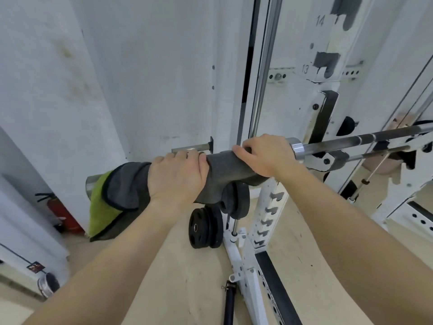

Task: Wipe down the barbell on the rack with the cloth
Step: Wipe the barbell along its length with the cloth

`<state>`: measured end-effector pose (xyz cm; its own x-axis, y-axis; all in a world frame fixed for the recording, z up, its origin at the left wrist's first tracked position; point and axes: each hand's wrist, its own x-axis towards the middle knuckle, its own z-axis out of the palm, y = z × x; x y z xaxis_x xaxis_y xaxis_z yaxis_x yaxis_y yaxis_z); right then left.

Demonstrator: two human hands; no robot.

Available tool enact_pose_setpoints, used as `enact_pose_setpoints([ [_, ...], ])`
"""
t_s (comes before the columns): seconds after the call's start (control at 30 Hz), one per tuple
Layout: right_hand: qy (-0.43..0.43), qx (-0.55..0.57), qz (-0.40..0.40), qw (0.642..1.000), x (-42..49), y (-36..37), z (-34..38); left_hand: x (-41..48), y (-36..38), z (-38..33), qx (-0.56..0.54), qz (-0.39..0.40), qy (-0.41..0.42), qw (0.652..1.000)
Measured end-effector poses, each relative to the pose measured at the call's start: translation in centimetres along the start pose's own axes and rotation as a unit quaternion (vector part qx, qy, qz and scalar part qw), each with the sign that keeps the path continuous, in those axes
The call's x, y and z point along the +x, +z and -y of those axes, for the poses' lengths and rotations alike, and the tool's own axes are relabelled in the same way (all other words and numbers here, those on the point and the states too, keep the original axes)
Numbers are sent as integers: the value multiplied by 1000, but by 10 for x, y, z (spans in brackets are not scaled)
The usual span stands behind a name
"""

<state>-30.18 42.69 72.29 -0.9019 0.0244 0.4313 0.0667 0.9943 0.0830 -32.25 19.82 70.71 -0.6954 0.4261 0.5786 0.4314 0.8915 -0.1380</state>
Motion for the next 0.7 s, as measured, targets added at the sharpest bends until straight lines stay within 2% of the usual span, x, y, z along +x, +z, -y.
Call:
enact_pose_setpoints([
  [0.1, 12, 8, 14, 1000, 7, 1, 11, -5, 2, 11, -5, -7, 26, 1000],
  [0.23, 33, 6, -69, 997, -10, 3, 37, -13, -4, 42, 4, 29, -4, 1000],
  [0.33, -7, 18, -103, 995, -10, 2, 94, -21, -9, 82, -12, 39, -44, 998],
  [0.5, -60, 66, -112, 990, -5, 6, 185, -24, -1, 129, 17, 89, -47, 995],
  [0.63, -128, 70, -117, 982, -6, 8, 165, -12, -3, 120, 82, 158, -26, 984],
  [0.7, -118, 47, -121, 985, -11, 12, 134, -5, -8, 108, 65, 192, -23, 979],
])
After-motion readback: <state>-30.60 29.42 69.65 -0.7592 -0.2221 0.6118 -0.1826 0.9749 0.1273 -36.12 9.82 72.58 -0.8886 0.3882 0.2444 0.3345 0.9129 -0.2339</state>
